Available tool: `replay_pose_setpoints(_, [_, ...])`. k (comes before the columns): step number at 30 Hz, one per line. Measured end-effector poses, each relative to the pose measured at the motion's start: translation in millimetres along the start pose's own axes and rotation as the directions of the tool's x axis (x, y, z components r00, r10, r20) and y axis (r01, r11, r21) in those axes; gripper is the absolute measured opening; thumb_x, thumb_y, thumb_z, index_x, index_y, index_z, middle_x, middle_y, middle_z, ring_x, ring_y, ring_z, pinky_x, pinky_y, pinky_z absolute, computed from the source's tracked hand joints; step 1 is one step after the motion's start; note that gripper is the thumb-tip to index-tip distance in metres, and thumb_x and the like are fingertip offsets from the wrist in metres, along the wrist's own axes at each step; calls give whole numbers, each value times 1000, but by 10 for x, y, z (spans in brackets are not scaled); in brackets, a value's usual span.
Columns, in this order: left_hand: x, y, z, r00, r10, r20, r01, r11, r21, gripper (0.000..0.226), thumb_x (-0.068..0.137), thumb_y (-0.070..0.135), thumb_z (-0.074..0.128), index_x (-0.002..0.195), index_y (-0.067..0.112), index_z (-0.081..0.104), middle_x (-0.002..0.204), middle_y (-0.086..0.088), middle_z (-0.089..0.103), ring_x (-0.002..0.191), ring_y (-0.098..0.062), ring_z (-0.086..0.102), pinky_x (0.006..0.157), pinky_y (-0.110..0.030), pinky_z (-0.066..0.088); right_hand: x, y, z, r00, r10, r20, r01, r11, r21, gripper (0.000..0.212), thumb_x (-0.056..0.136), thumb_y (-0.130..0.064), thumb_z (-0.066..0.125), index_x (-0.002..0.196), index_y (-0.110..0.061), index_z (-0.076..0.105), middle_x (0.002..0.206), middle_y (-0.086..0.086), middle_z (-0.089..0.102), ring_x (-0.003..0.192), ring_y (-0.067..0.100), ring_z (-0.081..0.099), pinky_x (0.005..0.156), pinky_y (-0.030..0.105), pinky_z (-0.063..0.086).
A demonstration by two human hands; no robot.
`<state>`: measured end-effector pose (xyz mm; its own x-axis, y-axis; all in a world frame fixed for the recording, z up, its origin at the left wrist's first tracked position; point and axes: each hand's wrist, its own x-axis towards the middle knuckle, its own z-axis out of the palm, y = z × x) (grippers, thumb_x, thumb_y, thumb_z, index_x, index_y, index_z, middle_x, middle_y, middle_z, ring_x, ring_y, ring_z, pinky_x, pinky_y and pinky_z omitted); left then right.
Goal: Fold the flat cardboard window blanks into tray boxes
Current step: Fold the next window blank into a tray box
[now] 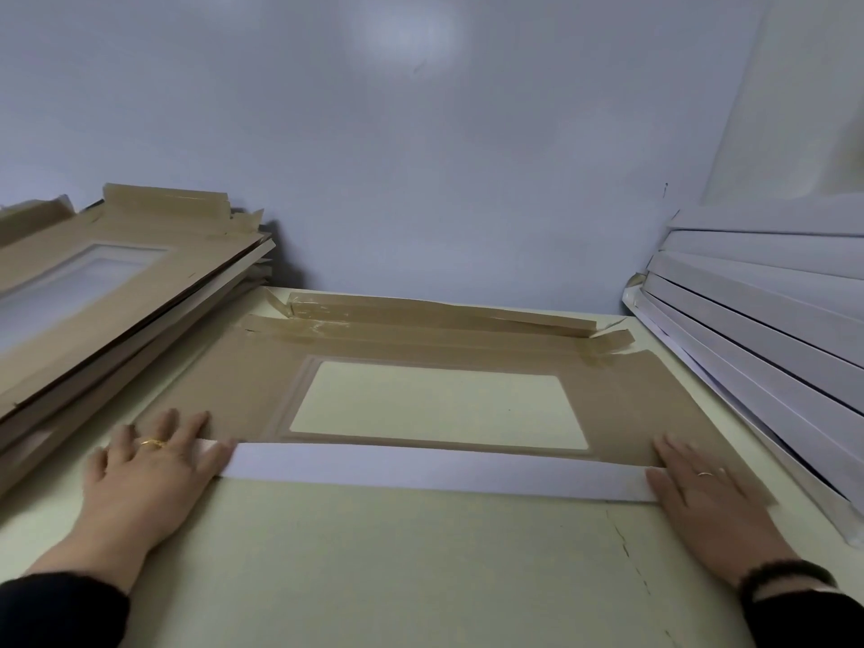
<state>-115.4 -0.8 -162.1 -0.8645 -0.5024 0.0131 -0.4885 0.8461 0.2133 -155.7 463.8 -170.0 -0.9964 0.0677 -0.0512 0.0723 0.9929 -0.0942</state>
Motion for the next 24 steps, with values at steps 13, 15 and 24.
replay_pose_setpoints(13, [-535,992,285,724,689,31,-686,725,-65,51,95,54,19,144,43,15,152,25,8,140,3,-5,113,-24,-9,-187,-284,-90,857,-291,-425,387,908,160,44,78,-11,71,120,-11,59,126,8,58,118,28,52,100,34,35])
replay_pose_setpoints(15, [-543,992,297,722,692,31,-686,720,-103,52,94,55,22,144,43,17,152,25,10,140,4,-4,112,-23,-8,-213,-445,-88,766,-460,-450,536,843,51,49,57,-6,86,103,-10,68,109,6,67,101,24,64,89,25,42])
replay_pose_setpoints(24, [-733,1132,125,660,736,-151,-729,676,109,53,83,52,28,89,21,71,112,1,66,100,-20,62,85,-26,41,-211,-759,-51,534,-648,-543,648,727,-229,25,51,7,71,72,-7,72,66,2,68,54,18,65,43,19,48])
